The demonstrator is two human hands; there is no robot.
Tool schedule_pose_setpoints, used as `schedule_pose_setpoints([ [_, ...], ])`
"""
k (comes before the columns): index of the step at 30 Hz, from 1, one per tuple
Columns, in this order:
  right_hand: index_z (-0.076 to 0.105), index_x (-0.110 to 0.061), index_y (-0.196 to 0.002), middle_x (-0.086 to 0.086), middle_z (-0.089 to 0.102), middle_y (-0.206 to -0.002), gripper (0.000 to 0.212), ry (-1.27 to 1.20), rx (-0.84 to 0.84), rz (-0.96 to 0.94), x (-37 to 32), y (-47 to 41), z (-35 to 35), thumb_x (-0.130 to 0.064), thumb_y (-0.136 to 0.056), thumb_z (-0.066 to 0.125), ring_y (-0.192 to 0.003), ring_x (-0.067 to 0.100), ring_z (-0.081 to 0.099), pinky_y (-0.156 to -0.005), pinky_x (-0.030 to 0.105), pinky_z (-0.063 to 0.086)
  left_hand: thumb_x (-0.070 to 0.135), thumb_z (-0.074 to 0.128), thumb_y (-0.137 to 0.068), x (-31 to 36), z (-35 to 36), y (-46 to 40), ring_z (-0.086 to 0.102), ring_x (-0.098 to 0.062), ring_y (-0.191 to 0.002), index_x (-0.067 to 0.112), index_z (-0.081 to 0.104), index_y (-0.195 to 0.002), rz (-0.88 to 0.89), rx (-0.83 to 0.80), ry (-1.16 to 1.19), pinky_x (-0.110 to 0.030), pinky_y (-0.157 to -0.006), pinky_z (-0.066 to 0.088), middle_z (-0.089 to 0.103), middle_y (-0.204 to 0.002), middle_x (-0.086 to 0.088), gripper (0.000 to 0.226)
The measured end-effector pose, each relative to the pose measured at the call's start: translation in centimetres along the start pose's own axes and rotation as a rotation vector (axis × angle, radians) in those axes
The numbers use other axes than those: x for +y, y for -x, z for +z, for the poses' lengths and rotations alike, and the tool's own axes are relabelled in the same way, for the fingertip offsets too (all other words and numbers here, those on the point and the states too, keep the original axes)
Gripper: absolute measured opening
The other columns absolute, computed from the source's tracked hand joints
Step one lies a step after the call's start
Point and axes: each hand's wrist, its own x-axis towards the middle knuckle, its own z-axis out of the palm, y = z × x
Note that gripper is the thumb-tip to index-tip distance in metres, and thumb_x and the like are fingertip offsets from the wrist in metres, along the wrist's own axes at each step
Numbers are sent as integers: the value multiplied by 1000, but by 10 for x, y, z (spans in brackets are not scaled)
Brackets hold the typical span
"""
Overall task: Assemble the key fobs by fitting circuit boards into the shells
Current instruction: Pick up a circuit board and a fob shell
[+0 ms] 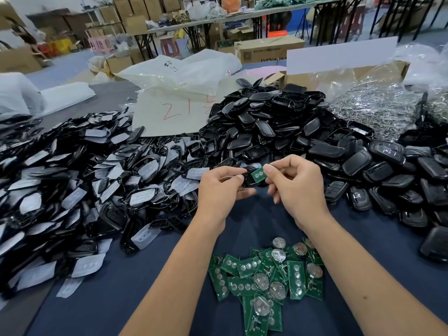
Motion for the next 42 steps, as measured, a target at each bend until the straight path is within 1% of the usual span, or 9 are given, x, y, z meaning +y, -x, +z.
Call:
schedule_pose_setpoints([
  [7,68,-8,-85,13,69,-63,13,-22,-27,-27,-7,5,4,-9,-93,77,-49,30,68,-44,32,54,-2,60,-99,1,1,3,75,-24,-65,5,77,-99,-8,-24,22,-28,-70,63,68,-87,-9,19],
  [15,60,-4,-81,11,68,-61,21,88,-14,-12,-9,8,8,-9,-94,76,-44,28,66,-39,30,50,-5,56,-99,0,1,3,73,-22,-61,3,75,-98,-16,-19,-36,-30,-70,64,69,-65,6,21],
  [22,61,-10,-80,7,66,-60,23,202,-57,16,-7,6,4,-18,-93,78,-39,19,59,-37,24,41,-6,56,-98,-3,1,3,74,-26,-62,7,76,-94,8,-3,-82,-39,-78,64,65,-84,-8,24],
  [28,60,-8,-77,9,66,-57,24,217,-153,72,-10,4,-2,-15,-91,79,-37,17,53,-36,20,37,-4,60,-95,-4,-3,1,75,-28,-62,9,77,-90,28,-17,-172,-31,-66,61,74,-92,-8,22],
  [31,59,-12,-77,12,67,-61,27,318,-147,71,-11,4,0,-20,-89,82,-39,15,54,-36,20,37,2,72,-91,-5,-3,2,76,-24,-64,11,77,-89,48,-30,-175,-39,-75,65,76,-93,-9,10],
  [33,58,-14,-78,12,68,-64,30,377,-140,80,-12,4,1,-25,-87,84,-38,14,56,-35,19,37,1,76,-89,-6,-4,1,75,-23,-63,15,77,-90,62,-22,-211,-39,-77,64,75,-91,-5,14],
  [38,59,-26,-80,-2,64,-65,38,647,-93,20,-17,5,-5,-43,-72,92,-60,14,61,-54,30,44,-3,75,-88,-2,-8,0,70,-17,-58,18,76,-88,61,-88,-281,-32,-70,61,70,-77,-3,21],
  [40,67,-32,-86,-7,64,-68,33,647,-116,-7,-21,5,-8,-44,-69,93,-62,6,58,-59,27,44,-5,74,-87,1,-10,0,67,-16,-56,16,76,-88,75,-140,-305,-32,-68,61,68,-75,-6,21],
  [42,76,-37,-94,-10,67,-78,28,593,-204,-52,-25,5,-8,-34,-72,93,-67,3,57,-63,18,43,-5,74,-86,4,-13,-1,63,-13,-54,17,77,-86,101,-184,-326,-27,-61,56,65,-69,-3,22],
])
